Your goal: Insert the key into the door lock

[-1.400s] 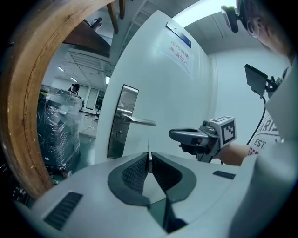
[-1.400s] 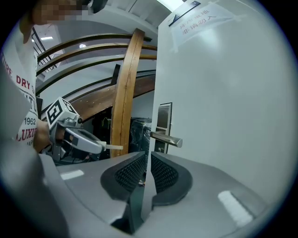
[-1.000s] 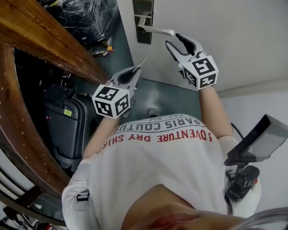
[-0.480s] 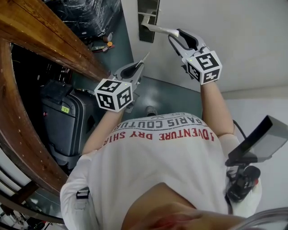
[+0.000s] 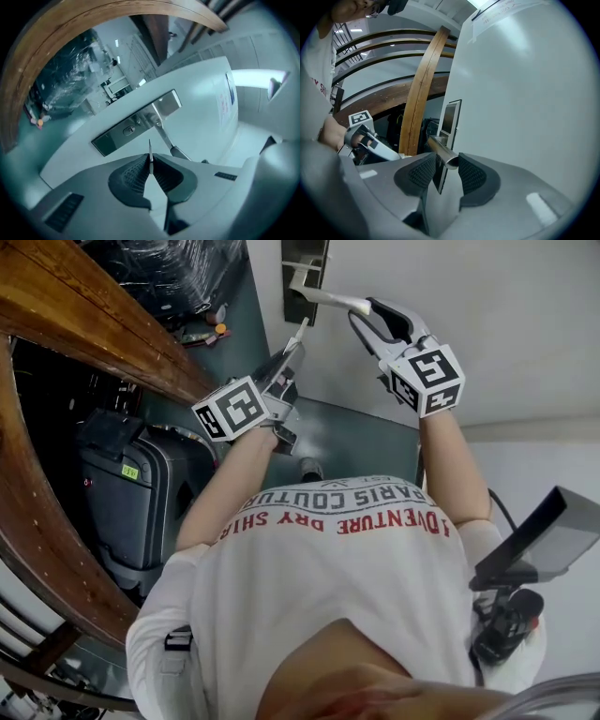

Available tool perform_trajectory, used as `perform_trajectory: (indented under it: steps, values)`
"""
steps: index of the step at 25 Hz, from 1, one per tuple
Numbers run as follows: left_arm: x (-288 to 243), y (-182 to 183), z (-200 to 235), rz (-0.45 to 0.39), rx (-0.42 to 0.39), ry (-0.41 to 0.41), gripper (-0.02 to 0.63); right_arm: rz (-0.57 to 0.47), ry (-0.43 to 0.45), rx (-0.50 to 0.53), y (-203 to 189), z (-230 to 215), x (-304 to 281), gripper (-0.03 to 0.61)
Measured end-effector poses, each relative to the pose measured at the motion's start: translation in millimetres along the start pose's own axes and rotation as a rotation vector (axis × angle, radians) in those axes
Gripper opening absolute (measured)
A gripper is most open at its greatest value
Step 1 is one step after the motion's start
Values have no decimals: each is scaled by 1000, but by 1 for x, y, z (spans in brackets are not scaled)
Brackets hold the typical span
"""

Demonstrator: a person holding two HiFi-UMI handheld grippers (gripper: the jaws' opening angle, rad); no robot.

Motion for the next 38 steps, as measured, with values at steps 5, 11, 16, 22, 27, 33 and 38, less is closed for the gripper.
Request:
perform_trajectory:
  steps: [5,11,16,22,27,33,38]
  values:
    - [-32,8,38,-108,237,-68,21,-5,12,-2,-18,-10,-16,146]
    - [-48,13,56,-163,377,-83,21,-5,11,2,-17,-8,-15,146]
    - [-53,16,62,-185,407,-80,21,-10,6,-3,-17,-6,-14,146]
    - [-56,18,62,-196,430,-91,21,-11,2,-2,-16,-5,-12,146]
    - [-60,19,61,-203,466,-99,21,-13,-2,0,-15,-5,-12,146]
    - [-64,21,61,-217,497,-104,21,-15,-4,5,-14,-3,-11,146]
    - [-65,21,61,-225,565,-130,21,-18,-6,13,-13,-3,-10,144]
Point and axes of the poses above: the fingertips, and each gripper's own axes: x backward along the fingers, z to its left, y out of its top, the point moved 6 cm from there along x, backward along the fingers, and after that the axes turned 9 degrees about z, right-handed, at the moved point
